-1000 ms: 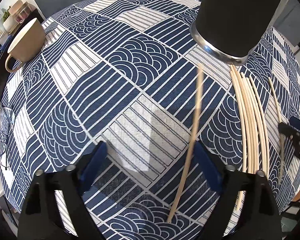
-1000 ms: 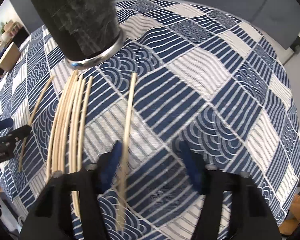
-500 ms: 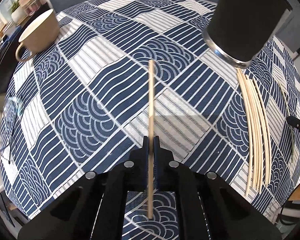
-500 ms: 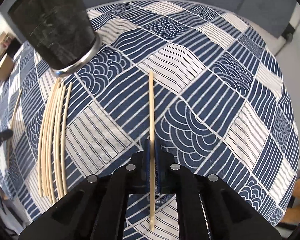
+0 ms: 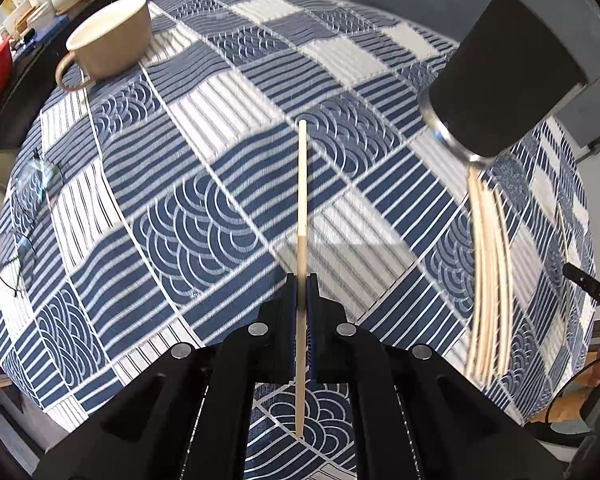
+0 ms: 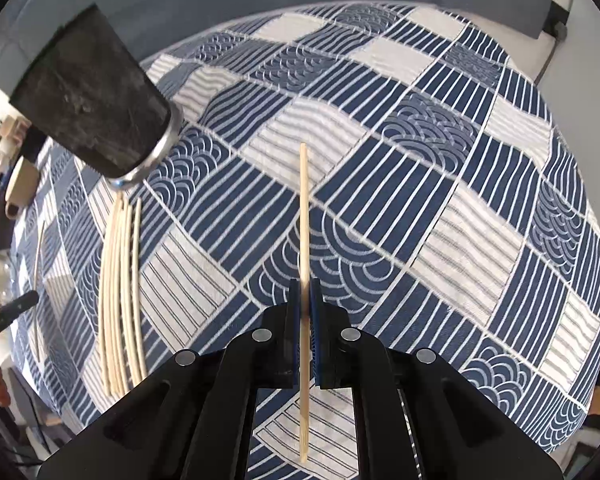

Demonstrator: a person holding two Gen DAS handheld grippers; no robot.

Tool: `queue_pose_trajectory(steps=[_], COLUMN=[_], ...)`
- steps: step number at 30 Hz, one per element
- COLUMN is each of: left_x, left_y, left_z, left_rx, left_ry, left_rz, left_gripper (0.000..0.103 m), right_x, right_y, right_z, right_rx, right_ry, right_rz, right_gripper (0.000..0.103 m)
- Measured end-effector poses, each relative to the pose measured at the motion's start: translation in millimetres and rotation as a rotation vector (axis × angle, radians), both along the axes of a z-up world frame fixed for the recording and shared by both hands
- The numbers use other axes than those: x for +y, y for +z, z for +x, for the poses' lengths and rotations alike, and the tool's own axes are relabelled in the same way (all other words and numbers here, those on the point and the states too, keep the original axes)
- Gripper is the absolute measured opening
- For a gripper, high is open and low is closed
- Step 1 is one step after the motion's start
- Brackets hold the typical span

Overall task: Organize utensils
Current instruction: 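Lift the stick with both grippers and carry it over the holder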

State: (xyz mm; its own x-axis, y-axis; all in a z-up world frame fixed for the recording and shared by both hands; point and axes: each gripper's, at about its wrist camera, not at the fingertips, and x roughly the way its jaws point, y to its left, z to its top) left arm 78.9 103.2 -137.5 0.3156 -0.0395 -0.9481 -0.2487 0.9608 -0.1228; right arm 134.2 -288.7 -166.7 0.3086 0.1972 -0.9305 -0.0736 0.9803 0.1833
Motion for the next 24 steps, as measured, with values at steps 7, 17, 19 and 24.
queue_pose_trajectory(steps=[7,17,19,24], left_x=[-4.8,-14.8,-15.8,-20.9], left_y=[39.5,91.0,100.7,127.2], left_z=[19.4,73.5,82.7,106.4], left_rx=[-0.094,-0.229,-0.254,-0.312], left_ry=[-0.026,-0.075,-0.077,-0.087], left_rz=[0.007,0.0,0.013,0.022], left_gripper=[0.005,0.005,0.005,0.005], right_x=[0.1,10.6,14.7,28.8], right_y=[32.0,84.9,95.1,122.3], right_z=[8.8,37.6,44.7,61.1], right_rx=[-0.076,-0.196,-0.218,-0.284], right_ry=[0.0,0.023,0.027,0.059], right_rz=[0.058,0.113,0.135,0.142], right_gripper=[0.004,0.004,0.004,0.004])
